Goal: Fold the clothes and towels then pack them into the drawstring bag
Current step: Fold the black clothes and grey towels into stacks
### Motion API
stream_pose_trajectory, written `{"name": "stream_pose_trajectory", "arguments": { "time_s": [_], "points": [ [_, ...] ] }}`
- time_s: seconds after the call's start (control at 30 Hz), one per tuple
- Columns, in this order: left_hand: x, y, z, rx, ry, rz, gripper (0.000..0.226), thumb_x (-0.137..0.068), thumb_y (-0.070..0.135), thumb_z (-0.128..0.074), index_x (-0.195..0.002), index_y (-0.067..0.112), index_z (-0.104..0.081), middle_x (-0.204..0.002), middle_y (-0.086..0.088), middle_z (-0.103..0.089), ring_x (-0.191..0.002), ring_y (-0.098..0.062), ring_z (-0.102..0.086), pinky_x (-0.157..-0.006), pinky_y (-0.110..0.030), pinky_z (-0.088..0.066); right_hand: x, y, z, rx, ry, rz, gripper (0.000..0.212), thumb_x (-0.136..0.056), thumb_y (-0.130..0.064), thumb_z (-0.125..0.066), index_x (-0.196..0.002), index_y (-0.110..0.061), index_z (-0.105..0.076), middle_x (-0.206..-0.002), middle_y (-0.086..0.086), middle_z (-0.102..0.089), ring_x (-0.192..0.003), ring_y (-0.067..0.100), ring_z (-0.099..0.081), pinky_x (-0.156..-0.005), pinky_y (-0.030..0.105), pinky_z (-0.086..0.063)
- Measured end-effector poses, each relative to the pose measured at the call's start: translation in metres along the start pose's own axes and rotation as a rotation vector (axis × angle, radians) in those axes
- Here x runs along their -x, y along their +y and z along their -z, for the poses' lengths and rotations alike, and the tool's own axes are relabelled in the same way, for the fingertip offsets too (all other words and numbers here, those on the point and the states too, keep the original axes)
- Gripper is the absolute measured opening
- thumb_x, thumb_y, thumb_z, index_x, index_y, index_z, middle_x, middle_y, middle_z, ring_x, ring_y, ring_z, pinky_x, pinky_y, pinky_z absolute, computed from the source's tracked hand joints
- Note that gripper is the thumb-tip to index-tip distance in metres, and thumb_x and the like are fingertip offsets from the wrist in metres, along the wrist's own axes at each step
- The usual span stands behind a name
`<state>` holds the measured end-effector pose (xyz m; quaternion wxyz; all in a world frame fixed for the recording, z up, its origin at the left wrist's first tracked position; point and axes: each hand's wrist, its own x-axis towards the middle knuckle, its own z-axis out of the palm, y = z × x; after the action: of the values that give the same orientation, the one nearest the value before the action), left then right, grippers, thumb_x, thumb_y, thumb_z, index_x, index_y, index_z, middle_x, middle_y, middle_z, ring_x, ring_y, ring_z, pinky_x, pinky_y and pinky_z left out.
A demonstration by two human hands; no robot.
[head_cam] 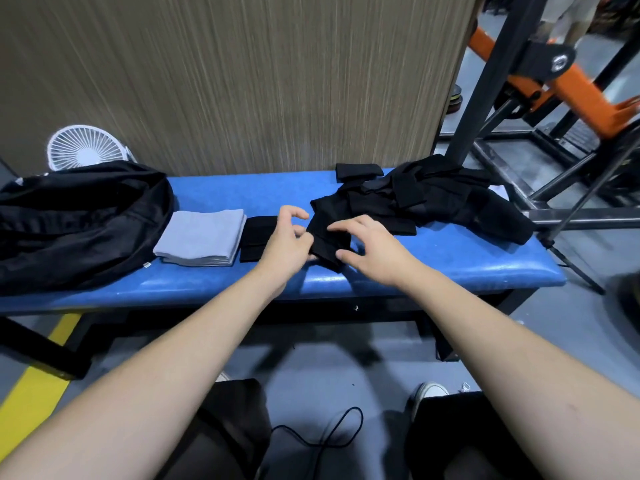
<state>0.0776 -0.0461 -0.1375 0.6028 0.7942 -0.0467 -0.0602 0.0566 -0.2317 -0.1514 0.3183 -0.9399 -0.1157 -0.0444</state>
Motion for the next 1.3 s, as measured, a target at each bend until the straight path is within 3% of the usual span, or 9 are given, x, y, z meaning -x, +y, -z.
{"name": "stream_pose_trajectory", "arguments": {
  "time_s": [0.07, 0.13, 0.23, 0.5, 0.7, 0.9, 1.07, 1.17, 1.3],
  "points": [
    [0.001, -0.003, 0.006, -0.333, -0.044, -0.052, 0.03, -0.092, 0.007, -0.044, -0.096, 0.033, -0.058, -0.08, -0.003, -0.062, -0.064, -0.017, -0.056, -0.071, -0.037, -0.054, 0.0, 0.0, -0.002, 0.042, -0.076, -0.003, 0.048, -0.091, -0.027, -0.066, -0.136, -0.039, -0.054, -0.131, -0.002, -0.048, -0.12, 0.02, -0.042, -0.105, 0.029, -0.034],
    [0.003, -0.003, 0.006, -0.463, -0.045, -0.071, 0.019, -0.095, 0.023, -0.048, -0.091, 0.034, -0.063, -0.083, 0.004, -0.066, -0.068, -0.022, -0.06, -0.07, -0.039, -0.052, -0.001, -0.001, -0.003, 0.02, -0.105, 0.004, 0.046, -0.092, -0.025, -0.066, -0.135, -0.04, -0.056, -0.133, -0.002, -0.048, -0.121, 0.017, -0.041, -0.103, 0.025, -0.03],
    [0.006, -0.003, 0.005, -0.44, 0.013, -0.115, 0.011, -0.096, 0.029, -0.055, -0.094, 0.03, -0.066, -0.088, 0.013, -0.066, -0.078, -0.014, -0.061, -0.071, -0.032, -0.049, -0.002, -0.005, -0.003, -0.128, -0.085, 0.013, 0.039, -0.093, -0.018, -0.065, -0.129, -0.033, -0.062, -0.123, -0.006, -0.054, -0.12, 0.012, -0.045, -0.102, 0.022, -0.032],
    [-0.007, -0.004, 0.028, -0.126, 0.138, -0.126, 0.02, -0.091, 0.013, -0.054, -0.089, 0.032, -0.062, -0.074, 0.014, -0.058, -0.061, -0.011, -0.047, -0.06, -0.031, -0.041, -0.013, -0.026, 0.002, -0.736, 0.034, -0.217, 0.024, -0.093, -0.015, -0.066, -0.112, -0.028, -0.069, -0.099, 0.002, -0.068, -0.083, 0.016, -0.066, -0.068, 0.026, -0.047],
    [-0.014, -0.019, 0.057, -0.141, 0.169, -0.09, 0.02, -0.095, 0.013, -0.05, -0.094, 0.031, -0.057, -0.092, 0.012, -0.06, -0.081, -0.01, -0.053, -0.073, -0.028, -0.04, -0.037, -0.049, -0.027, -1.09, 0.086, -0.333, 0.028, -0.088, 0.002, -0.069, -0.115, -0.001, -0.064, -0.088, 0.013, -0.065, -0.083, 0.028, -0.063, -0.073, 0.035, -0.055],
    [-0.015, -0.024, 0.071, -0.265, 0.199, -0.106, 0.016, -0.098, 0.013, -0.048, -0.108, 0.022, -0.057, -0.103, 0.009, -0.06, -0.091, -0.009, -0.055, -0.074, -0.021, -0.037, -0.06, -0.065, -0.049, -1.129, 0.138, -0.391, 0.028, -0.082, 0.005, -0.072, -0.106, -0.009, -0.065, -0.096, 0.013, -0.063, -0.073, 0.02, -0.061, -0.063, 0.029, -0.046],
    [-0.013, -0.018, 0.06, -0.545, 0.188, -0.229, 0.027, -0.097, 0.023, -0.054, -0.124, 0.021, -0.058, -0.128, -0.003, -0.047, -0.123, -0.019, -0.045, -0.098, -0.023, -0.032, -0.071, -0.061, -0.057, -1.098, 0.22, -0.411, 0.03, -0.082, 0.015, -0.063, -0.098, -0.01, -0.064, -0.095, 0.014, -0.058, -0.068, 0.017, -0.056, -0.056, 0.021, -0.045],
    [-0.011, -0.016, 0.06, -0.751, 0.258, -0.264, 0.035, -0.098, 0.031, -0.052, -0.131, 0.022, -0.057, -0.146, -0.004, -0.038, -0.134, -0.024, -0.032, -0.111, -0.034, -0.026, -0.072, -0.059, -0.061, -0.99, 0.222, -0.404, 0.029, -0.082, 0.015, -0.062, -0.099, -0.008, -0.063, -0.089, 0.01, -0.057, -0.065, 0.014, -0.054, -0.053, 0.017, -0.046],
    [-0.014, -0.025, 0.069, -0.979, 0.212, -0.172, 0.045, -0.099, 0.041, -0.045, -0.139, 0.022, -0.052, -0.145, -0.002, -0.044, -0.135, -0.025, -0.03, -0.108, -0.036, -0.023, -0.073, -0.059, -0.066, -0.693, 0.211, -0.349, 0.021, -0.082, 0.001, -0.069, -0.098, -0.013, -0.066, -0.093, 0.002, -0.062, -0.069, 0.011, -0.056, -0.061, 0.02, -0.047]
  ]
}}
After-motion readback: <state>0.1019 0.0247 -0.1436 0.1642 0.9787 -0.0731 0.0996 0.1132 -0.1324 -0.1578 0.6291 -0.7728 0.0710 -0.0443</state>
